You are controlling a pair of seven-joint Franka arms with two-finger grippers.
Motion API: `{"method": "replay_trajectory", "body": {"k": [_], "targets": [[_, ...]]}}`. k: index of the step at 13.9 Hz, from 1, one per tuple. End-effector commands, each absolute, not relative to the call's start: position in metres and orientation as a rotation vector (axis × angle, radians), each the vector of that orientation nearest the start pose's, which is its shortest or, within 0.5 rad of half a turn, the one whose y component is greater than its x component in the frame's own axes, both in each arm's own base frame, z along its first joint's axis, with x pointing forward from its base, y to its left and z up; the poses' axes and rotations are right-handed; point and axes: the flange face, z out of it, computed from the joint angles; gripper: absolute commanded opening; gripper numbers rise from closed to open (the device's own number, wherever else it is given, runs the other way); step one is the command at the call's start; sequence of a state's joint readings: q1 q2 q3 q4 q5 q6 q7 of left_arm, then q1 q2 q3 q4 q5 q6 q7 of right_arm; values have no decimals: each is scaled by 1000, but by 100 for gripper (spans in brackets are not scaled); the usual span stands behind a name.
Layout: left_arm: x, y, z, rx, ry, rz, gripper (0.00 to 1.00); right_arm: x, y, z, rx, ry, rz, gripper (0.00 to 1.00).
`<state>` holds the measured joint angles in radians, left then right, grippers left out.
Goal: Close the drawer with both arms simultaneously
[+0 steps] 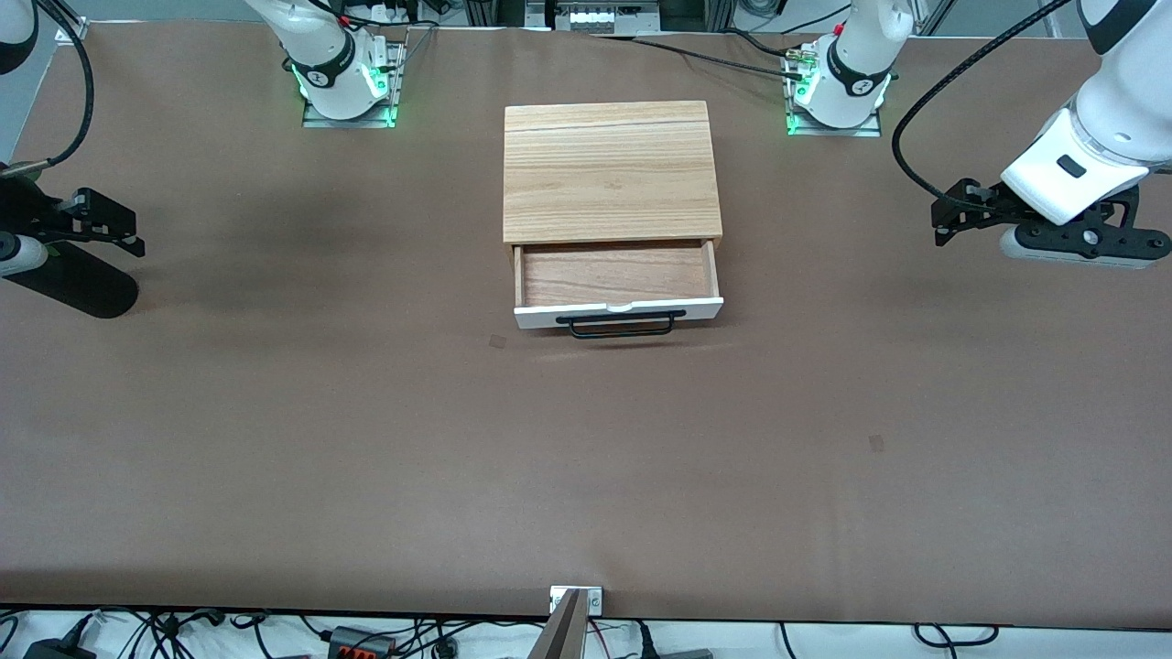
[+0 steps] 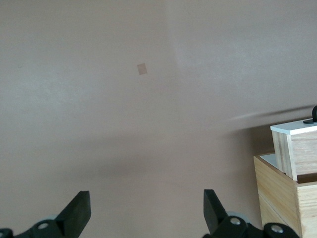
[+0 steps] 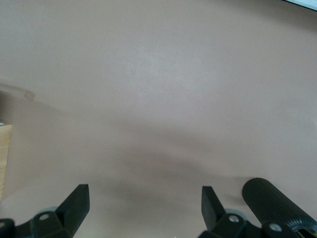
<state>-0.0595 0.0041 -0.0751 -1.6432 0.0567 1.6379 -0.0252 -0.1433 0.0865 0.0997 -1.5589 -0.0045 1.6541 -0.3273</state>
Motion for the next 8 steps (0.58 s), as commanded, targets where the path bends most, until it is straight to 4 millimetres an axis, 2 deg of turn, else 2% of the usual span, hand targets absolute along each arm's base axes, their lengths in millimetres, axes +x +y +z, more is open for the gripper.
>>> {"method": "replay_trajectory", "body": {"k": [1,5,8], "targets": [[558,-72,601,-3092,196,14,100,588,-29,589,-3092,-464,-15,100],[558,-72,601,-3096,193,14,100,588,-29,589,-3091,-464,-20,100],[558,-71,599,-3096,189,19,100,593,-25,582,-3083,-469,-8,100]]}}
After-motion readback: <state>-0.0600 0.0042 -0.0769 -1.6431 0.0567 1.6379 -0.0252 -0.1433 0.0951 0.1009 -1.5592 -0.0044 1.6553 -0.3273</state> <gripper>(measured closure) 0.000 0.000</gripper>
